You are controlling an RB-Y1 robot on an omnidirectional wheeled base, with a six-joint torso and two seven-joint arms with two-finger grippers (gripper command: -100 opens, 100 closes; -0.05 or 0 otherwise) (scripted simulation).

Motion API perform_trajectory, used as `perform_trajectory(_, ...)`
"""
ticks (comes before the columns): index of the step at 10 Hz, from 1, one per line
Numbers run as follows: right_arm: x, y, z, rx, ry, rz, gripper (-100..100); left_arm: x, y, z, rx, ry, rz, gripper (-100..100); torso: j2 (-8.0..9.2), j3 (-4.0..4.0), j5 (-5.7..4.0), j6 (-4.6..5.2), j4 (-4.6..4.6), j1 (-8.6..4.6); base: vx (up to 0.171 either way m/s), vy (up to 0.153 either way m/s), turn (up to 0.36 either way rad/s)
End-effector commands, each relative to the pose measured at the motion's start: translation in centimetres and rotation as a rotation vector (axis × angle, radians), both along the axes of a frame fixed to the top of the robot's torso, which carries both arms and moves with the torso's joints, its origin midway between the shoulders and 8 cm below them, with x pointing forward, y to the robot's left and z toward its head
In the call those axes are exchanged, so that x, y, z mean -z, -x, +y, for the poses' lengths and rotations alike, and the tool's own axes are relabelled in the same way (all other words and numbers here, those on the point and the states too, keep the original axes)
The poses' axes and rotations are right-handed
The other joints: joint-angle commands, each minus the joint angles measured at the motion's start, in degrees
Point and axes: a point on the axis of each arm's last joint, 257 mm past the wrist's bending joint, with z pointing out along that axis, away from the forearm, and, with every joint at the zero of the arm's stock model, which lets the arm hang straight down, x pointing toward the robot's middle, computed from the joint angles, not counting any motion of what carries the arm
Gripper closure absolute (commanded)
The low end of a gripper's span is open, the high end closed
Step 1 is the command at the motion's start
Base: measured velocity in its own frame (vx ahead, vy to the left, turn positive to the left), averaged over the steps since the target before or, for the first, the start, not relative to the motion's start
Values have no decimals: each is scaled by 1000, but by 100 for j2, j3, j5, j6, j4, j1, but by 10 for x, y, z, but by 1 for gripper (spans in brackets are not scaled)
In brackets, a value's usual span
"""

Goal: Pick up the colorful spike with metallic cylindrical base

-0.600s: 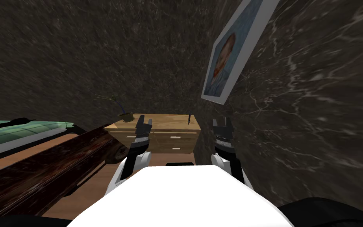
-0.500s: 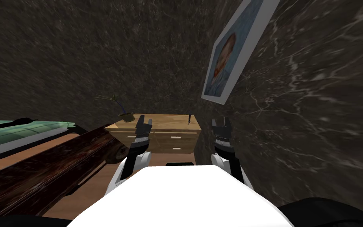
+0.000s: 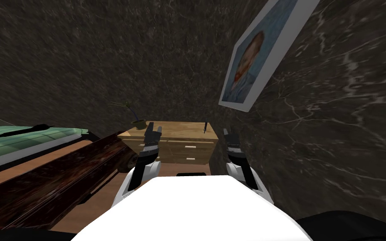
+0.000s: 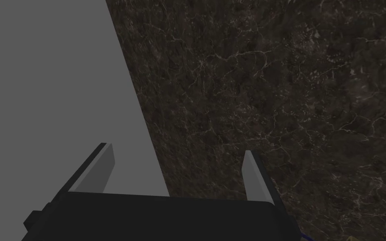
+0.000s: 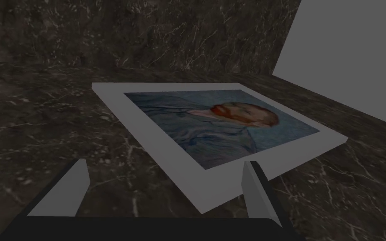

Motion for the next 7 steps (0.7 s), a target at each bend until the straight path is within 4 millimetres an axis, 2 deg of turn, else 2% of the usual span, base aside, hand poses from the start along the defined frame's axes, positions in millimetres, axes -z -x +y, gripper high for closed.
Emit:
perform_trajectory(1, 12, -11, -5, 35, 59, 46, -100, 0, 0, 0, 0, 0, 0, 0, 0, 0, 0, 0, 0, 0, 30, 81, 42)
perform_trajectory(7, 66, -49, -41, 196, 302, 231, -100, 0, 0, 0, 0, 0, 0, 0, 4, 2, 1, 0, 1, 5, 33, 98, 55)
